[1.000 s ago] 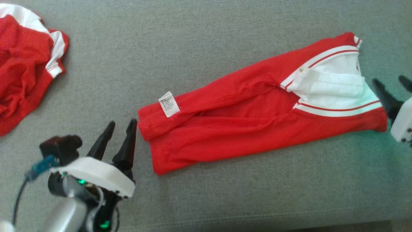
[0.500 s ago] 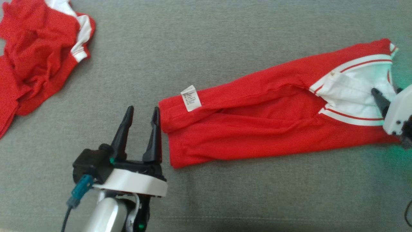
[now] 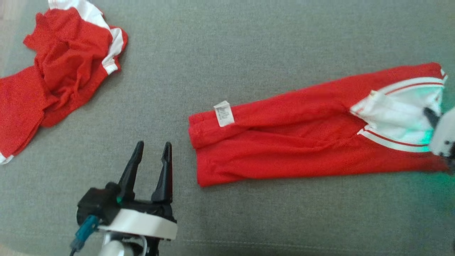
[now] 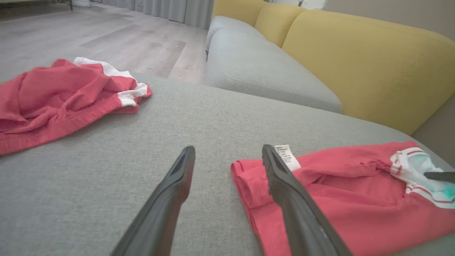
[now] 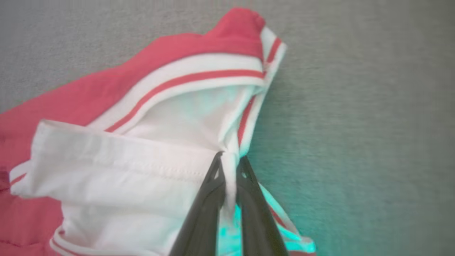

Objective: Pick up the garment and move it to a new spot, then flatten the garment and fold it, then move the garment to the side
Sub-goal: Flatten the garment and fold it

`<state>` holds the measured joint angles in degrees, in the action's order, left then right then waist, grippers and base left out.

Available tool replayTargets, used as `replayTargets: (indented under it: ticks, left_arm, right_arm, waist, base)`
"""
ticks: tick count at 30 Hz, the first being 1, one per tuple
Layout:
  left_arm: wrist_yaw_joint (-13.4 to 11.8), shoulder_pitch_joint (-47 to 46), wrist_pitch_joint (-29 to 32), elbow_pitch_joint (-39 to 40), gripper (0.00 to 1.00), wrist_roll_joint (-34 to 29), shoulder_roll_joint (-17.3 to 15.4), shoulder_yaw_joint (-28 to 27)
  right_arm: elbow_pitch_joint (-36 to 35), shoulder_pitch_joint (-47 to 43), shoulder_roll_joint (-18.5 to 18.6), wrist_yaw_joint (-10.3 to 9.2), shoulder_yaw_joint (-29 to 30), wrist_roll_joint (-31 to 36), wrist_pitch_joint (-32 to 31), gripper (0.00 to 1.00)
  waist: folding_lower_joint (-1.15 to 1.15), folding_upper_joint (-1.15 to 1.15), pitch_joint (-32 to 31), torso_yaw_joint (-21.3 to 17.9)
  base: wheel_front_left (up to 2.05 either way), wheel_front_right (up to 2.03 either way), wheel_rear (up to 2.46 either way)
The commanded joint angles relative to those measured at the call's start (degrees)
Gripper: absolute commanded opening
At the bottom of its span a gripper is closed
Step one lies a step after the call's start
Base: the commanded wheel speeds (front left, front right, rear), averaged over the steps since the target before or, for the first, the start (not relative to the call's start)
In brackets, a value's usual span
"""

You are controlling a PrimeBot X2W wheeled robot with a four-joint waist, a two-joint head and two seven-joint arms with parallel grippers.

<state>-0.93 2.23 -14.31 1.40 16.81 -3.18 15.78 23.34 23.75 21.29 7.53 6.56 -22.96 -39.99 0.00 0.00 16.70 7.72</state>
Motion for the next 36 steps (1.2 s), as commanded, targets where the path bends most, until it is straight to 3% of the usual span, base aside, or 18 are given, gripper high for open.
replayTargets:
  ticks: [1,9,15,19,25,31,36]
  left_arm:
    - [0.11,0.31,-0.68,1.44,1.00,0.32,0.27,-1.96]
    - [-0.88,2.32,-0.68,1.59,1.00,2.37,0.29,-1.44]
    - [-1.56,3.60,-0.69,1.41,1.00,3.64,0.29,-0.79]
    - [-2.10,4.42,-0.69,1.35,1.00,4.55,0.30,-0.12]
    - [-2.27,3.64,-0.69,0.96,1.00,4.73,0.30,0.75]
    - [-2.10,3.13,-0.69,-0.29,1.00,4.38,0.30,0.82]
    - [-1.89,2.79,-0.69,-1.40,1.00,4.20,0.30,1.49]
  right_arm:
    - [-1.66,0.06,3.06,-0.04,1.18,0.17,1.23,0.00]
    - [-1.26,-1.17,10.82,-0.04,12.03,4.65,3.01,0.00]
    - [-7.21,-2.48,10.49,-0.04,11.15,1.61,0.61,0.00]
    - [-15.28,-4.77,6.53,-0.04,6.56,0.10,-2.72,0.00]
    - [-23.40,-8.31,-2.32,-0.04,-3.72,-1.11,-4.84,0.00]
    - [-20.99,-6.77,-10.91,-0.04,-12.02,-0.69,-0.99,0.00]
    - [-16.24,-4.61,-14.83,-0.04,-17.07,-0.11,1.51,0.00]
  waist:
    - [0.00,0.00,-1.42,-0.30]
    - [0.00,0.00,-5.58,0.14]
    - [0.00,0.00,-7.35,-0.11]
    - [0.00,0.00,-8.27,-0.77]
    - [0.00,0.00,-8.12,-1.23]
    - [0.00,0.00,-7.91,-1.51]
    - [0.00,0.00,-8.17,-0.72]
  base:
    - [0.00,0.00,0.00]
    - [0.00,0.00,0.00]
    - [0.00,0.00,0.00]
    - [0.00,0.00,0.00]
    - [0.00,0.00,0.00]
    - [0.00,0.00,0.00]
    - [0.00,0.00,0.00]
